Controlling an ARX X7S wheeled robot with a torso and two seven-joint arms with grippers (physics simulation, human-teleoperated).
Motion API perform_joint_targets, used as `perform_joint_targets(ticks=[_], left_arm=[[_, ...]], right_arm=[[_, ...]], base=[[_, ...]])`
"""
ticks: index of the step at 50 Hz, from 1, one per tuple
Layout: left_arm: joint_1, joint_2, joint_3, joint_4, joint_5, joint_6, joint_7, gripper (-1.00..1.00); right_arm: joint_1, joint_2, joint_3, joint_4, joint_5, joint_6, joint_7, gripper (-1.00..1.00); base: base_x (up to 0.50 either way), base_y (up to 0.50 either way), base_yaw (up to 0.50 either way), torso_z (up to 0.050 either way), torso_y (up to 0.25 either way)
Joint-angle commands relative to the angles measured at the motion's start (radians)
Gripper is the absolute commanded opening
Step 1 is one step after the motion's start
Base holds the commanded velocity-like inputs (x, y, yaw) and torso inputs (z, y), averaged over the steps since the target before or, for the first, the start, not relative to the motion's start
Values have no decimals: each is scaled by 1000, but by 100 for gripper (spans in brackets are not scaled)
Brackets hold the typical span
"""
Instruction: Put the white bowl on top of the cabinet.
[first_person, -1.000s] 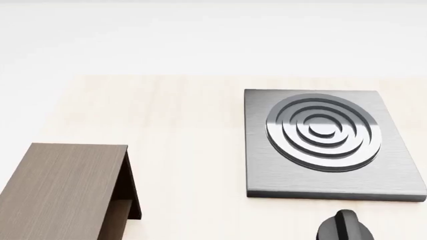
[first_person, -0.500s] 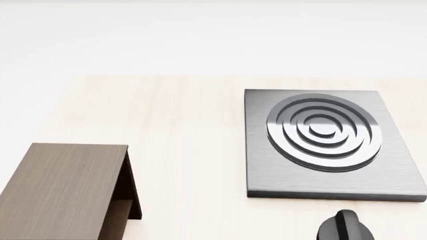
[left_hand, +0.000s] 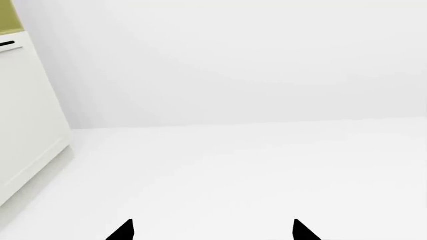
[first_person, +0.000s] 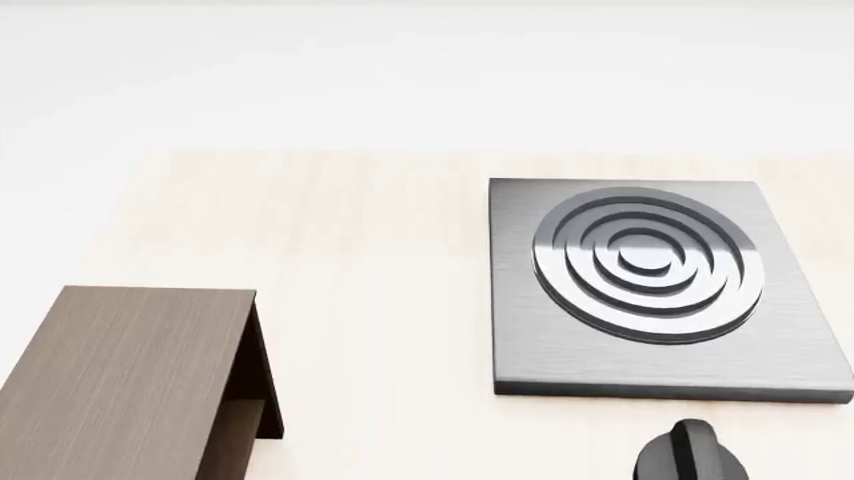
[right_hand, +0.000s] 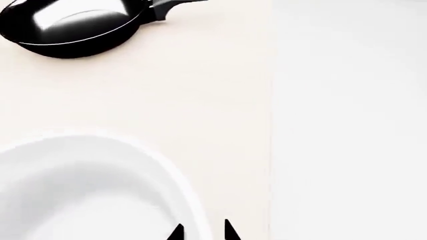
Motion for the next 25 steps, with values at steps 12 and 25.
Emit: perform_joint_targets(ticks=[12, 25], left_arm=[[-1, 0, 1, -1, -1, 1, 1, 100], [0, 0, 1, -1, -2, 2, 2, 100]], right_arm=[[-17, 37, 146, -336, 539, 141, 182, -100], [-30, 84, 223, -415, 713, 114, 279, -100]], base=[[0, 0, 0, 0, 0], [0, 0, 0, 0, 0]])
